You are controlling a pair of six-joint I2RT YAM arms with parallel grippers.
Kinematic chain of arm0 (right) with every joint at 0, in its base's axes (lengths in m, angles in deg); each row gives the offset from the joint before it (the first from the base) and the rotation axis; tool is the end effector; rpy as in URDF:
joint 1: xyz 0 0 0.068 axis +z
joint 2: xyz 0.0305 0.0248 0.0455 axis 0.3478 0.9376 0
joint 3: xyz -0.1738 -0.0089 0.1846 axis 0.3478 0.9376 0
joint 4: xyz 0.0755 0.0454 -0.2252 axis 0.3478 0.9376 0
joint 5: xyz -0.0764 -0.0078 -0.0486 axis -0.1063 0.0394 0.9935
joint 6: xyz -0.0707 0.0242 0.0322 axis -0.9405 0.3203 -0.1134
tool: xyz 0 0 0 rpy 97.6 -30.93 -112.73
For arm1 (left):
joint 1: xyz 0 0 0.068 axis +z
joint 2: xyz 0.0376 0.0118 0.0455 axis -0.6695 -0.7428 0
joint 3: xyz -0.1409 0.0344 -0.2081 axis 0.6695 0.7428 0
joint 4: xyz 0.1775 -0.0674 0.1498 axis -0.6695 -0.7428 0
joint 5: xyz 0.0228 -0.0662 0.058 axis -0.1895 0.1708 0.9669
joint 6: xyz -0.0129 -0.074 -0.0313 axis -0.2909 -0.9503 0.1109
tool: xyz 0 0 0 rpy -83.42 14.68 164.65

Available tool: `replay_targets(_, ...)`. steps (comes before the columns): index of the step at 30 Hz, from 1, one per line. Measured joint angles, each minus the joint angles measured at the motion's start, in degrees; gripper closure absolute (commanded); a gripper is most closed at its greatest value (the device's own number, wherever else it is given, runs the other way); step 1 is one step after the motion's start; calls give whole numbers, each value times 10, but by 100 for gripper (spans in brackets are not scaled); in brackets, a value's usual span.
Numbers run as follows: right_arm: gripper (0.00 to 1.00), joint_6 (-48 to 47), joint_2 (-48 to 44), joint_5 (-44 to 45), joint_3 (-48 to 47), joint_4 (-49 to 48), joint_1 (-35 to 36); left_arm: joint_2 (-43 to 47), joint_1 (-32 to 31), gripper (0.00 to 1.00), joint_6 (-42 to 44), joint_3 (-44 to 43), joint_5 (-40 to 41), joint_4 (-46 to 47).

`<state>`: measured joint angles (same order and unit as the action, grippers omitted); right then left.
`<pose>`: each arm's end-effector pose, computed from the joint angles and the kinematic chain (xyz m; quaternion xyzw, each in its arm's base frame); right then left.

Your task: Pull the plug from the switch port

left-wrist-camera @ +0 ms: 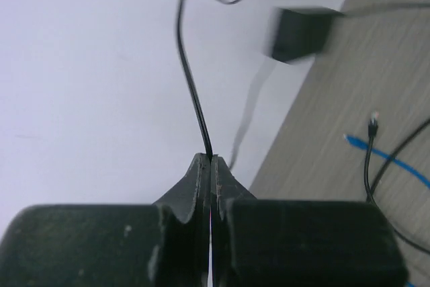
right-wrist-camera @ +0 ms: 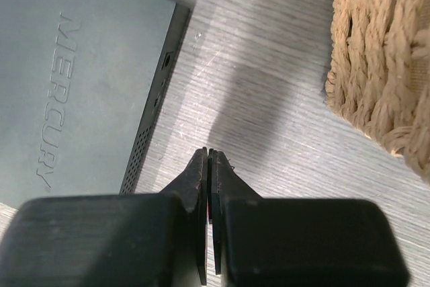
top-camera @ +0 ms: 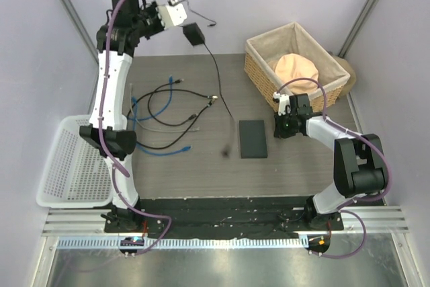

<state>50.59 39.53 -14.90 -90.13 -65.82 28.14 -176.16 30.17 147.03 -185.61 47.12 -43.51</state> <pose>0.2957 0.0569 0.1374 -0.1670 0.9383 0.1100 0.2822 0.4039 -0.1061 0.4598 0.5347 0.6098 0.1148 0.5736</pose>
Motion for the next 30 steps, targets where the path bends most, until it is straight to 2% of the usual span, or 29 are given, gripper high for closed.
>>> replay_targets(2, 99, 0, 3, 0, -4, 1, -1, 9, 6, 100, 23, 54, 21, 15)
replay_targets(4, 99, 0, 4, 0, -5, 4, -1, 31, -2, 100, 39, 156, 36, 45)
replay_targets(8, 99, 0, 4, 0, -5, 5, -4, 40, -23, 100, 26, 284, 49, 55)
replay_targets(15, 99, -3, 4, 0, -5, 10, -9, 72, -33, 100, -91, 355, 46, 86)
replay_targets(21, 99, -3, 4, 0, -5, 10, -9, 158, -37, 100, -213, 368, 49, 127)
replay_targets(25, 99, -4, 4, 0, -5, 10, -9, 219, -38, 100, -256, 447, 85, 193)
replay_targets(29, 99, -4, 4, 0, -5, 10, -9, 170, -34, 100, -299, 471, 122, 209)
replay_targets(30, 99, -4, 4, 0, -5, 10, -9, 137, -30, 91, -315, 461, 127, 205)
